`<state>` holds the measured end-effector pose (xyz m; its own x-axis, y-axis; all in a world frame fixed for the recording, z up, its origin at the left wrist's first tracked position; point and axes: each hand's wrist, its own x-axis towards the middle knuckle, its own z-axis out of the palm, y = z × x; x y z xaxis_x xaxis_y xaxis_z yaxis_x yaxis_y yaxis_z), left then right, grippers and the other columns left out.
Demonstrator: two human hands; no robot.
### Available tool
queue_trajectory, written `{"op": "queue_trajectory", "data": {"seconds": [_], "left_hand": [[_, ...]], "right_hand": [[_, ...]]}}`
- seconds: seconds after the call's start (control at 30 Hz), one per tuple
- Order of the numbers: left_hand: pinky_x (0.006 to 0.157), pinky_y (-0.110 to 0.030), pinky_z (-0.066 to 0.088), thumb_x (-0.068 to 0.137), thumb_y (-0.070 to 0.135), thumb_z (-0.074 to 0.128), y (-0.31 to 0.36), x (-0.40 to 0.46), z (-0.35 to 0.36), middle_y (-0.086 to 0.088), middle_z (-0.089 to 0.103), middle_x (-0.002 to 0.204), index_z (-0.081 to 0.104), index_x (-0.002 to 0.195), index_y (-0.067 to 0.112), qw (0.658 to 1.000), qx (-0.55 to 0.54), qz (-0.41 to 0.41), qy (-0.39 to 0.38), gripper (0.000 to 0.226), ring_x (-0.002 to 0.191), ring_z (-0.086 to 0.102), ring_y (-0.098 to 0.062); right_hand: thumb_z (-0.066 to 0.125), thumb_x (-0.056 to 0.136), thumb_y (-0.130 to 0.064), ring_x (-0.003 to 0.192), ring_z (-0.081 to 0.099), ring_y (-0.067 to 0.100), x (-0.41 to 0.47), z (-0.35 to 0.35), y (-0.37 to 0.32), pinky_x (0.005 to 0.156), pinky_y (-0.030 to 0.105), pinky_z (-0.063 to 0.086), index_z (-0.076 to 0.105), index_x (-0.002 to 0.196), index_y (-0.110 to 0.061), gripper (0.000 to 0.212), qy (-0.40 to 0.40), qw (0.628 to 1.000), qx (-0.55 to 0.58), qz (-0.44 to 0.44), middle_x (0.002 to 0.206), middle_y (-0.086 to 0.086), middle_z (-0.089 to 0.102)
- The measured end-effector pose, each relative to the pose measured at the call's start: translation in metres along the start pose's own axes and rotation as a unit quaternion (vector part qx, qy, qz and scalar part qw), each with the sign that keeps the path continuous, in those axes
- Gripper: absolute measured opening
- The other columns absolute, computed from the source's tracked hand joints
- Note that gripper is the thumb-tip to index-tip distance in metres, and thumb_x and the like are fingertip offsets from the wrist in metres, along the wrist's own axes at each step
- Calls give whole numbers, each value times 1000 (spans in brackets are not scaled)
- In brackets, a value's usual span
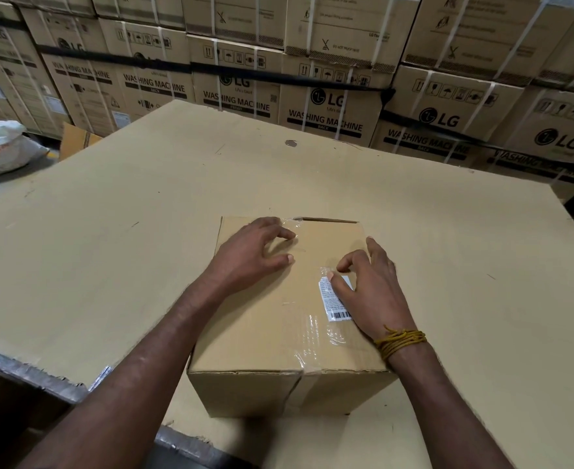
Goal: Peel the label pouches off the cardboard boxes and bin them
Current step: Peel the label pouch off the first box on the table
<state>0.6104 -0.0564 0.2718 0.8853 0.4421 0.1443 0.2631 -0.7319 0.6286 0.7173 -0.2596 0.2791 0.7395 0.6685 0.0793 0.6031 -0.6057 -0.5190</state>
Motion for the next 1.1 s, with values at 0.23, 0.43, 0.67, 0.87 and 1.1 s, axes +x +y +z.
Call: {"op": "queue_trajectory", "data": {"seconds": [0.23,0.43,0.67,0.87,1.1], "left_hand": [[105,-32,42,88,37,72,-1,-1,0,11,44,149,63,128,34,1000,-9,1,1,41,131,47,-7],[107,-34,41,88,39,71,-3,1,1,11,43,150,62,128,35,1000,-5,-1,0,41,132,47,-8],[107,-35,41,88,38,72,-2,1,2,11,44,150,63,128,34,1000,-6,0,2,41,133,46,-7],[106,-30,40,88,38,72,-2,1,2,12,44,149,63,127,35,1000,-2,0,2,41,133,45,-6],[100,-26,39,88,39,71,-2,2,2,12,43,150,62,128,35,1000,6,-1,0,41,133,44,-6]], "right_hand": [[56,97,-37,146,19,22,-2,0,-2,95,31,34,54,109,-27,16,5,1000,-2,-1,162,4,15],[47,101,-38,149,13,21,-4,2,-6,99,41,41,52,117,-36,18,-3,999,-45,-15,162,2,13],[41,103,-36,150,6,19,-5,1,-7,102,44,39,50,118,-40,18,-18,998,-58,-18,164,1,8],[39,103,-34,151,6,19,-3,3,-6,105,46,37,49,117,-41,19,-24,998,-54,-23,164,-1,4],[39,104,-31,152,4,19,-3,2,-6,106,46,35,49,115,-41,18,-35,998,-46,-22,165,-3,2]]}}
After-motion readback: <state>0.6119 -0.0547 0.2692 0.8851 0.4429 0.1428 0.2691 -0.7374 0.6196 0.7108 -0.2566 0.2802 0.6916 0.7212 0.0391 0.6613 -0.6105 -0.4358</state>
